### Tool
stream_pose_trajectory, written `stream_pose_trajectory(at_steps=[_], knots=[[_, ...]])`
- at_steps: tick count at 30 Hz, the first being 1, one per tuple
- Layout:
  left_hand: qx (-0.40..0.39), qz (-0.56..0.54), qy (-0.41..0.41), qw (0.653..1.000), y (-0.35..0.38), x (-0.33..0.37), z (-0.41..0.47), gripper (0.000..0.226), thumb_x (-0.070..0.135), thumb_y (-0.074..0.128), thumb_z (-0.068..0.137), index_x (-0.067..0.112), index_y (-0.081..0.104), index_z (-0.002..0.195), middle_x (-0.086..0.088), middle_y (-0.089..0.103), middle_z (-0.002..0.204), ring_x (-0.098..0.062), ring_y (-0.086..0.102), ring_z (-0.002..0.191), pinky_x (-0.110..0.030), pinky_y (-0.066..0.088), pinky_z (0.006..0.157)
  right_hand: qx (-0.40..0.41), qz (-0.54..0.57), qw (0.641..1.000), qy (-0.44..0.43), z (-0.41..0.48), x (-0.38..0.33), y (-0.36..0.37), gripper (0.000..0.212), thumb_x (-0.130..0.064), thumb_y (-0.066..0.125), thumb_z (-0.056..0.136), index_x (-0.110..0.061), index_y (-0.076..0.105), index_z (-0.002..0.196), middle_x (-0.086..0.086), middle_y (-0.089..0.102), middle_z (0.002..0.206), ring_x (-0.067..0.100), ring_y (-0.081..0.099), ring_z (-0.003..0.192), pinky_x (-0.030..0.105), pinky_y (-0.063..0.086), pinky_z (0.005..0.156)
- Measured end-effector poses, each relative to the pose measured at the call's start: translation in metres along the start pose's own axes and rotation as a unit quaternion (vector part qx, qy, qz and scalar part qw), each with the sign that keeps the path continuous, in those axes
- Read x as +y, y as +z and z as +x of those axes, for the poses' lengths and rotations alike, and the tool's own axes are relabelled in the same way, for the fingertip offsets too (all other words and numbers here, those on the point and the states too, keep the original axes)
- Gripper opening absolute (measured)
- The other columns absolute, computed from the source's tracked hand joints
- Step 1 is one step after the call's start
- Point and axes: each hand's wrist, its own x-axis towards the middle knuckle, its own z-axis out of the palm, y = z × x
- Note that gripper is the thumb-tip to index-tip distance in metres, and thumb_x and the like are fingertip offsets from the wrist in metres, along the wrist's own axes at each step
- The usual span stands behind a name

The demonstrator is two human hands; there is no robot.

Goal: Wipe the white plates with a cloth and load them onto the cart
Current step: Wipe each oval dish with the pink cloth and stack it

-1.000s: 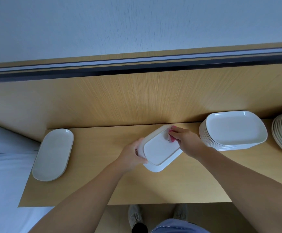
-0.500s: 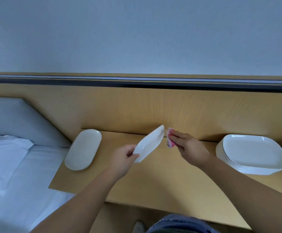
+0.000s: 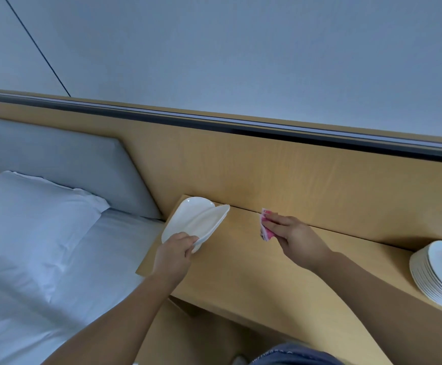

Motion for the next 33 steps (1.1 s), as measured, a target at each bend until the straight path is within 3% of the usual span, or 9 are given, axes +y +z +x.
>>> stream_pose_trajectory(at_steps=[7, 12, 19, 26, 30, 33], knots=[[-0.064, 0.037, 0.000, 0.997, 0.011, -0.037, 0.007, 0.033, 0.013, 0.048, 0.098, 0.021, 0.065, 0.125, 0.005, 0.063, 0.118, -0.014, 0.056, 0.108, -0.024, 0.049, 0.092, -0.026, -0.011, 0.999, 0.022, 0.015, -0.014, 0.027, 0.045, 0.005, 0.063, 0.086, -0.018, 0.065, 0.125, -0.001, 0.058, 0.136, 0.030, 0.062, 0.109, 0.042, 0.053, 0.091], [-0.141, 0.043, -0.021, 0.989, 0.023, -0.055, 0.016, 0.037, 0.009, 0.042, 0.100, 0.021, 0.063, 0.128, 0.005, 0.058, 0.123, -0.013, 0.050, 0.116, -0.027, 0.044, 0.099, -0.050, -0.014, 0.998, 0.041, 0.019, -0.017, 0.033, 0.044, 0.002, 0.061, 0.088, -0.018, 0.064, 0.127, 0.000, 0.056, 0.138, 0.030, 0.061, 0.112, 0.039, 0.051, 0.095], [-0.188, 0.061, -0.028, 0.980, 0.041, -0.074, 0.023, 0.040, 0.007, 0.039, 0.100, 0.021, 0.059, 0.132, 0.005, 0.051, 0.131, -0.014, 0.044, 0.122, -0.029, 0.041, 0.104, -0.073, -0.020, 0.995, 0.063, 0.013, -0.013, 0.034, 0.044, 0.001, 0.059, 0.089, -0.018, 0.063, 0.128, 0.000, 0.055, 0.139, 0.029, 0.059, 0.116, 0.037, 0.047, 0.099], [-0.199, 0.097, -0.007, 0.975, 0.041, -0.059, 0.034, 0.034, 0.024, 0.044, 0.098, 0.022, 0.059, 0.128, 0.007, 0.052, 0.129, -0.013, 0.046, 0.117, -0.029, 0.047, 0.096, -0.062, -0.025, 0.993, 0.099, 0.002, -0.008, 0.026, 0.043, 0.000, 0.058, 0.091, -0.019, 0.062, 0.129, -0.003, 0.053, 0.141, 0.026, 0.058, 0.118, 0.030, 0.042, 0.100], [-0.202, 0.076, 0.053, 0.975, 0.049, -0.018, 0.051, 0.027, 0.022, 0.043, 0.096, 0.017, 0.060, 0.117, 0.004, 0.054, 0.121, -0.016, 0.049, 0.111, -0.031, 0.049, 0.088, -0.013, -0.029, 0.991, 0.129, -0.018, -0.002, 0.004, 0.045, 0.006, 0.060, 0.086, -0.016, 0.065, 0.125, -0.001, 0.057, 0.137, 0.026, 0.060, 0.116, 0.038, 0.051, 0.094], [-0.210, 0.045, 0.097, 0.972, 0.066, 0.031, 0.067, 0.027, 0.023, 0.044, 0.095, 0.014, 0.059, 0.115, 0.002, 0.054, 0.120, -0.018, 0.054, 0.107, -0.036, 0.050, 0.085, 0.050, -0.040, 0.987, 0.147, -0.046, 0.004, -0.022, 0.038, 0.012, 0.063, 0.083, -0.011, 0.071, 0.112, -0.002, 0.065, 0.126, 0.003, 0.051, 0.124, 0.031, 0.052, 0.091]])
